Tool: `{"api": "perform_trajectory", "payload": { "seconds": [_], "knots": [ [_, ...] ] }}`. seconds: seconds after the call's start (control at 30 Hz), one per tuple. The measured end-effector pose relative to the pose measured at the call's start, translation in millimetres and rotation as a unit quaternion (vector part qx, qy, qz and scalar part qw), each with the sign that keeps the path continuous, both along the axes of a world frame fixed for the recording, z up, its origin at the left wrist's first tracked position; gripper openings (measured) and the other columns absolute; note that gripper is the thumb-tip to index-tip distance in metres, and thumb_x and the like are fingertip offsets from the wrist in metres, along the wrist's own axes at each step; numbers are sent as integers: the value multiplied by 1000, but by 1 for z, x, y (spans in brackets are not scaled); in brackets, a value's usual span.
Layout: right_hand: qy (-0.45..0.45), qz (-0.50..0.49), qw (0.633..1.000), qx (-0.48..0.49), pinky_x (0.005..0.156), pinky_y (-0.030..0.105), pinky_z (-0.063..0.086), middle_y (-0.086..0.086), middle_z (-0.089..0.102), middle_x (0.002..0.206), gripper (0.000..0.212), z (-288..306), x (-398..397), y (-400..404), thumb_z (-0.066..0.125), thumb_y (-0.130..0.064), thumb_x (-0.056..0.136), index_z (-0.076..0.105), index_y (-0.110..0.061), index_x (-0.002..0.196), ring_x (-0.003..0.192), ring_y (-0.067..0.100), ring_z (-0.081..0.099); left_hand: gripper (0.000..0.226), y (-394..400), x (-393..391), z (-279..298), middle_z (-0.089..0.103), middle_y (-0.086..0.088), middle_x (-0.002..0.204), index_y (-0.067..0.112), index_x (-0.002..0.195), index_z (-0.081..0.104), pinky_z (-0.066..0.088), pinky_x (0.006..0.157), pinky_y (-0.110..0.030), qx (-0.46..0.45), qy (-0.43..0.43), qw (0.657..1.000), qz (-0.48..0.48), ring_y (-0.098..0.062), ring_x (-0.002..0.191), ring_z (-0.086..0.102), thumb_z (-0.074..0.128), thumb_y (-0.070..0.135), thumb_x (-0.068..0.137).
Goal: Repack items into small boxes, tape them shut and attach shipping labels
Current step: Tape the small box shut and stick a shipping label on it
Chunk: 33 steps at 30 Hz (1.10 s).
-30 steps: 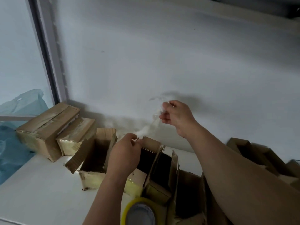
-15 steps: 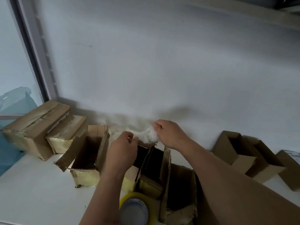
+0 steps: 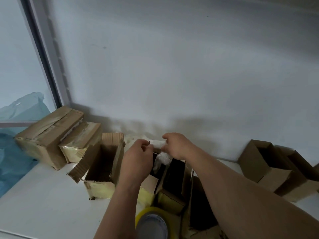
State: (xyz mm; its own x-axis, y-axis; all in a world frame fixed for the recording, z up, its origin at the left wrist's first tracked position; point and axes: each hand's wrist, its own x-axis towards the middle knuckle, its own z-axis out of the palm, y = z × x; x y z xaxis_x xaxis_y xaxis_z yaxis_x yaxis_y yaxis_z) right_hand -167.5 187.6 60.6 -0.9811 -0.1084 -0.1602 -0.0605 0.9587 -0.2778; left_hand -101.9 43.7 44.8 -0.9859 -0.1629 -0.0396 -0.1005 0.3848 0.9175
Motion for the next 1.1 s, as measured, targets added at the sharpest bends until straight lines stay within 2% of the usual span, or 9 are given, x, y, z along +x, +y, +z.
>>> {"api": "perform_trajectory", "payload": {
  "seconds": [0.07,0.27,0.4,0.57,0.63,0.7,0.83,1.0,1.1],
  "knots": [
    [18,-5,1000,-1,98,29,42,10,58,133,43,-1,-2,-3,62,-24,92,56,-13,133,121,25,54,28,0,0,0,66,5,114,24,124,59,54,83,-36,0,-4,1000,-5,-13,97,61,51,36,99],
    [29,-11,999,37,97,30,43,12,59,131,33,-3,1,-2,56,-18,96,63,-10,127,120,27,54,28,0,2,4,66,5,113,24,123,59,55,87,-40,10,5,1000,-5,-13,98,61,53,37,99],
    [26,-22,998,43,93,35,50,13,59,121,26,-5,-3,-5,53,-14,95,66,-8,116,112,29,57,31,0,8,4,64,4,118,23,127,57,52,88,-34,16,5,1000,-18,-13,102,59,53,36,99],
    [41,-35,998,31,90,30,45,11,55,129,36,-8,-1,-5,56,-13,94,55,-15,130,115,27,56,28,-2,8,5,66,6,112,24,123,59,54,87,-38,46,5,999,-11,-13,99,62,54,37,98],
    [42,-31,998,28,94,30,46,11,58,130,34,-8,-1,-5,55,-13,94,58,-12,128,117,27,56,27,-1,8,5,66,6,111,25,122,59,55,84,-38,50,5,999,-15,-12,97,62,55,37,98],
    [53,-41,998,-14,94,29,45,10,62,125,26,-4,-1,-2,55,-15,95,65,-12,119,116,26,57,26,0,8,6,66,5,110,25,121,59,55,82,-36,53,5,998,-19,-12,96,62,54,37,98],
    [88,-97,976,-172,93,29,46,2,68,114,20,12,13,14,53,-16,96,70,-14,106,107,19,60,28,1,7,10,66,6,109,27,122,59,55,87,-42,56,18,998,-6,-13,98,62,53,40,98],
    [164,-177,922,-303,69,19,42,-10,62,95,16,31,55,50,52,-18,98,67,-18,102,85,7,56,22,26,17,19,69,5,102,27,114,64,55,89,-43,63,34,997,-12,-15,96,64,54,38,97],
    [190,-218,896,-337,67,17,44,-16,61,92,13,39,91,79,52,-20,98,65,-25,97,85,2,57,20,50,32,24,69,5,97,29,111,65,54,84,-38,41,48,997,-35,-14,93,63,53,37,97]
  ]
}}
